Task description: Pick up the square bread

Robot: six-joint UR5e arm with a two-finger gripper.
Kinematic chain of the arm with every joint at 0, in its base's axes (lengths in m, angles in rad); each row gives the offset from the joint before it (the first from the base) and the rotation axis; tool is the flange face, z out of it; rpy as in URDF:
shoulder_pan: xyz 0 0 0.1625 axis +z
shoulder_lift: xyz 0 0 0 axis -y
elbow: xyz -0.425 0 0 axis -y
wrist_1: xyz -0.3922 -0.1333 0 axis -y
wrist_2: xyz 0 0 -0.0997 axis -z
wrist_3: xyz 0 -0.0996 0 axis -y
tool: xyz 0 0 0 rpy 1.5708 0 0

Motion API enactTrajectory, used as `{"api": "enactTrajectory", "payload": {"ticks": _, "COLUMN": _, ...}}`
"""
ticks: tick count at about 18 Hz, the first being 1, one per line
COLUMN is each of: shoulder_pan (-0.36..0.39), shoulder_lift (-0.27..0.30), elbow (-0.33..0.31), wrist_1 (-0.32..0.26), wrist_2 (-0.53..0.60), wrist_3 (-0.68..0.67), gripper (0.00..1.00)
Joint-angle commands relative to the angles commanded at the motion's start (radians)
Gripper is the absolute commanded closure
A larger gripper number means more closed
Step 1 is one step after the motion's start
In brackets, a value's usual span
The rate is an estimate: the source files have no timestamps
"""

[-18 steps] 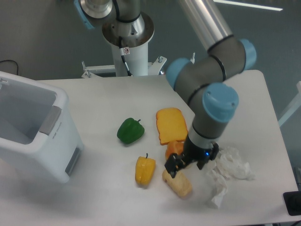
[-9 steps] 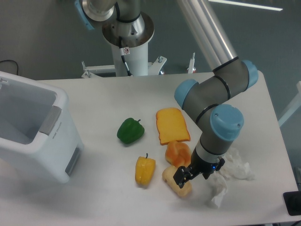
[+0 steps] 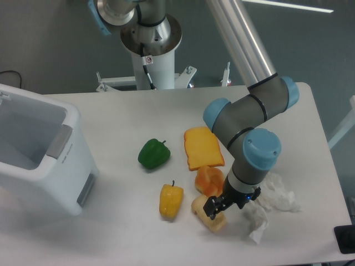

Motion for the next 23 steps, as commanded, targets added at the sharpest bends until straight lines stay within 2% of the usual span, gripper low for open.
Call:
{"api": "enactTrajectory", "payload": {"ticks": 2, "shoulder_pan": 0.000, "shoulder_lift": 0.000, "elbow": 0.002, "wrist_1": 0.000, "wrist_2": 0.000, "wrist_3": -0.026, "gripper": 0.41}}
{"api": "enactTrajectory", "payload": {"ticks": 11, "shoulder_pan": 0.000, "shoulder_lift": -0.002, "elbow": 0.000, "wrist_1": -0.002, "wrist_2": 0.000, "wrist_3": -0.042, "gripper": 0.68}}
{"api": "enactTrajectory", "payload": {"ticks": 16, "shoulder_pan": 0.000, "shoulder_lift": 0.000, "elbow": 0.000, "wrist_1": -0.002, "wrist_2": -0.002, "wrist_3": -0.046, "gripper": 0.87}}
{"api": "enactTrajectory", "payload": {"ticks": 23, "shoulder_pan": 0.000, "shoulder_lift": 0.008, "elbow": 0.008, "wrist_1": -0.002, "wrist_2": -0.006, "wrist_3": -0.046, "gripper": 0.96}}
